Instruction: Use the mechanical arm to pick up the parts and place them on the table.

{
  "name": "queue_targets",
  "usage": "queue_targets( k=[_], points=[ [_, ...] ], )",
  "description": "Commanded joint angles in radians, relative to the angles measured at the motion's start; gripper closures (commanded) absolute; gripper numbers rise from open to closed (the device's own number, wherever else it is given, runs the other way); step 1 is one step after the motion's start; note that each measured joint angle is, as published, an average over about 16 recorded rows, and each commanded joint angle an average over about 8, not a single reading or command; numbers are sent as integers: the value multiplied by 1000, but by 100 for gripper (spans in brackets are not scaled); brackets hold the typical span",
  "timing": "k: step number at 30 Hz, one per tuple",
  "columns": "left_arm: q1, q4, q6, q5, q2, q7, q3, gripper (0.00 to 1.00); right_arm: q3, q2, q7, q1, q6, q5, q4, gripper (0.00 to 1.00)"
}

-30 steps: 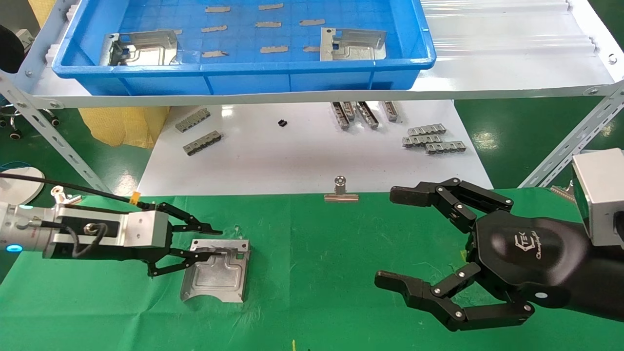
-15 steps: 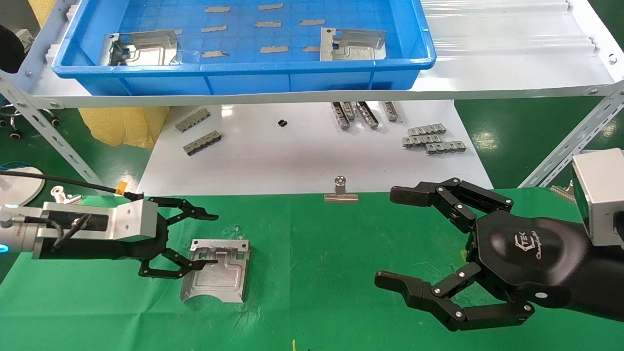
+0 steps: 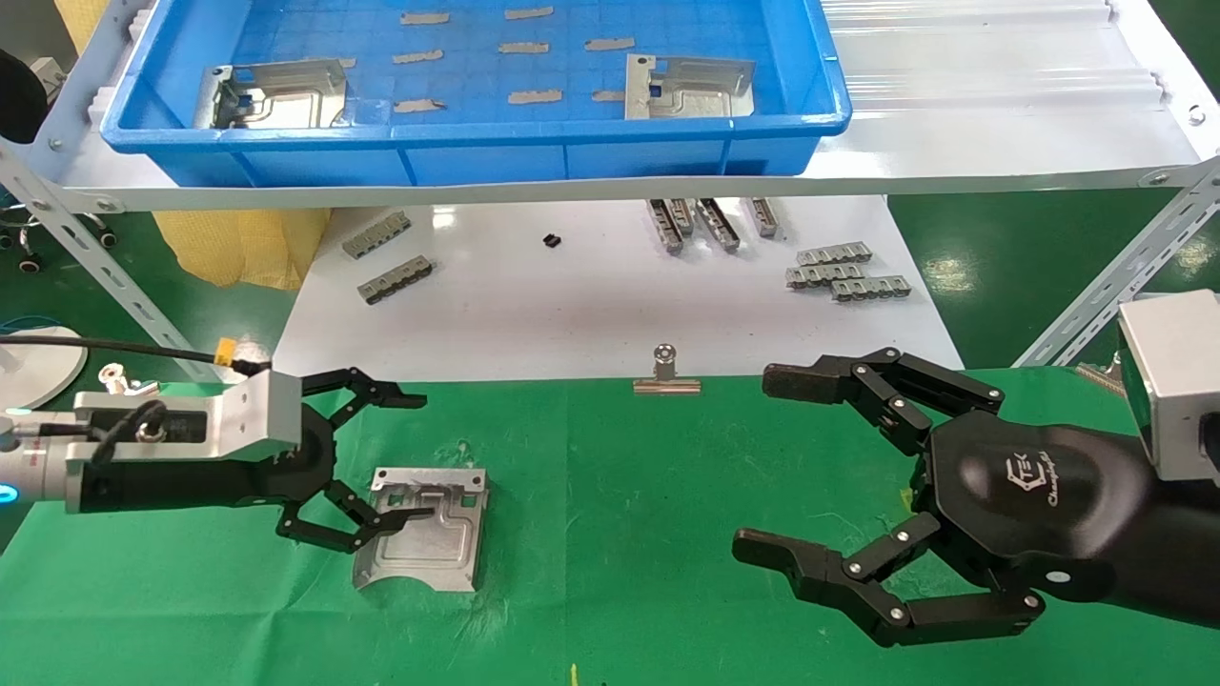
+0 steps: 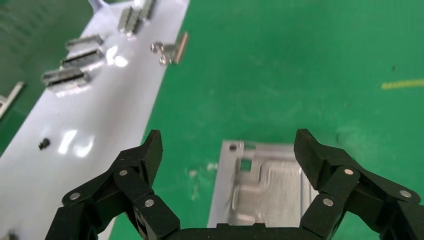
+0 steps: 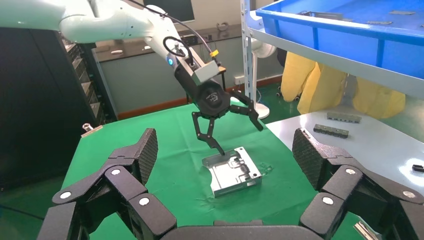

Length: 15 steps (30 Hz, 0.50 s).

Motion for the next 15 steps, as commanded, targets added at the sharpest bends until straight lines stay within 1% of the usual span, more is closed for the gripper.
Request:
queue_targets(
  k=[1, 15],
  points=[
    [22, -41, -3, -18, -12, -32, -17, 0, 0, 0, 0, 0, 0, 0, 0, 0],
    [175, -328, -23, -144, -98, -257, -133, 0, 0, 0, 0, 0, 0, 0, 0, 0]
  ],
)
